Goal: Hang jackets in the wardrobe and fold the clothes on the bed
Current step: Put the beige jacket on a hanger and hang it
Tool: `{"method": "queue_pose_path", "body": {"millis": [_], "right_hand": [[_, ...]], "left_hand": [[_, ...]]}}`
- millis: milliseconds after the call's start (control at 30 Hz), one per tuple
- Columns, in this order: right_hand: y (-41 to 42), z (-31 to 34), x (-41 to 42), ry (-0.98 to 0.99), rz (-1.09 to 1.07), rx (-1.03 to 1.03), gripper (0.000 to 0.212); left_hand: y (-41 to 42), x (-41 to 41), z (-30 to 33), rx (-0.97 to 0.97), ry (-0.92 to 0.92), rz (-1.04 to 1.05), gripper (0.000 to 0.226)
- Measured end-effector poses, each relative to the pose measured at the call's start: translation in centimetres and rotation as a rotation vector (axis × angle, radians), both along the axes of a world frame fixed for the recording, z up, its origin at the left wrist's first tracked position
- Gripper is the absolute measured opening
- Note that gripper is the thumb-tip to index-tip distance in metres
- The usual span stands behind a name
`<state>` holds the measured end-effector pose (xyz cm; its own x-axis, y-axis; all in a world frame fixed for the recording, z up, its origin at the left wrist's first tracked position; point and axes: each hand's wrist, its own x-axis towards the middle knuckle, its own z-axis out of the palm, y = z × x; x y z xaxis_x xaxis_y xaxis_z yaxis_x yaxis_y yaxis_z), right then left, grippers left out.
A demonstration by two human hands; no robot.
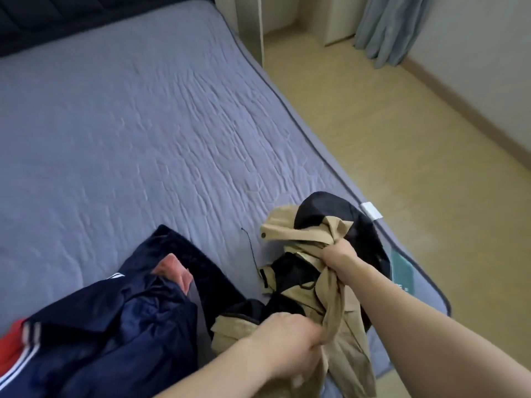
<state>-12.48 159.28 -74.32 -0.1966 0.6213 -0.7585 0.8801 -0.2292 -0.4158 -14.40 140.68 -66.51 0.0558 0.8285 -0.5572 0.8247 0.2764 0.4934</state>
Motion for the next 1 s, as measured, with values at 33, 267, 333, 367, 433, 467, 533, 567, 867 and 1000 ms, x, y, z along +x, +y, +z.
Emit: {"method": "queue_pose_path", "body": {"millis": [33, 267, 333, 367, 433, 467, 533, 567, 867, 1000], "right_hand": [[-0.5, 2.5, 0.3, 0.062, -0.052, 0.0, 0.034], [-7.7, 25.4, -2.1, 0.479, -0.175, -0.185, 0.024], [-10.3, 32.1, -3.2, 0.532, -0.136, -0.18, 0.024], [-11.8, 35.5, -3.6, 0.547, -0.099, -0.149, 0.023], [-14.9, 41.8, -4.6, 0.598, 0.018, -0.047, 0.024], [-16.6, 44.8, -5.2, 0.624, 0.098, 0.025, 0.024], [-20.4, 50.1, -6.2, 0.672, 0.244, 0.178, 0.028], [-22.6, 52.6, -6.6, 0.68, 0.329, 0.256, 0.031], [-42.0, 66.1, -8.9, 0.942, 0.611, 0.427, 0.034], [-50.1, 67.4, -9.8, 1.117, 0.515, -0.133, 0.02]], "left_hand": [[-1.1, -0.2, 2.4, -0.048, -0.066, 0.063, 0.018], [-9.2, -5.4, 17.5, -0.226, -0.34, 0.58, 0.027], [-12.2, -7.3, 22.8, -0.061, -0.195, 0.848, 0.02], [-14.0, -8.1, 25.5, 0.047, -0.118, 0.956, 0.019], [-17.7, -9.8, 31.3, 0.306, -0.057, 1.109, 0.017], [-19.7, -10.4, 34.2, 0.445, -0.059, 1.155, 0.012], [-24.3, -11.6, 39.4, 0.684, -0.059, 1.189, 0.032], [-26.8, -12.2, 41.7, 0.765, -0.053, 1.178, 0.052], [-46.6, -12.8, 55.5, 0.892, -0.162, 1.226, 0.031], [-53.2, -12.9, 58.1, 1.261, -0.345, 1.322, 0.022]]}}
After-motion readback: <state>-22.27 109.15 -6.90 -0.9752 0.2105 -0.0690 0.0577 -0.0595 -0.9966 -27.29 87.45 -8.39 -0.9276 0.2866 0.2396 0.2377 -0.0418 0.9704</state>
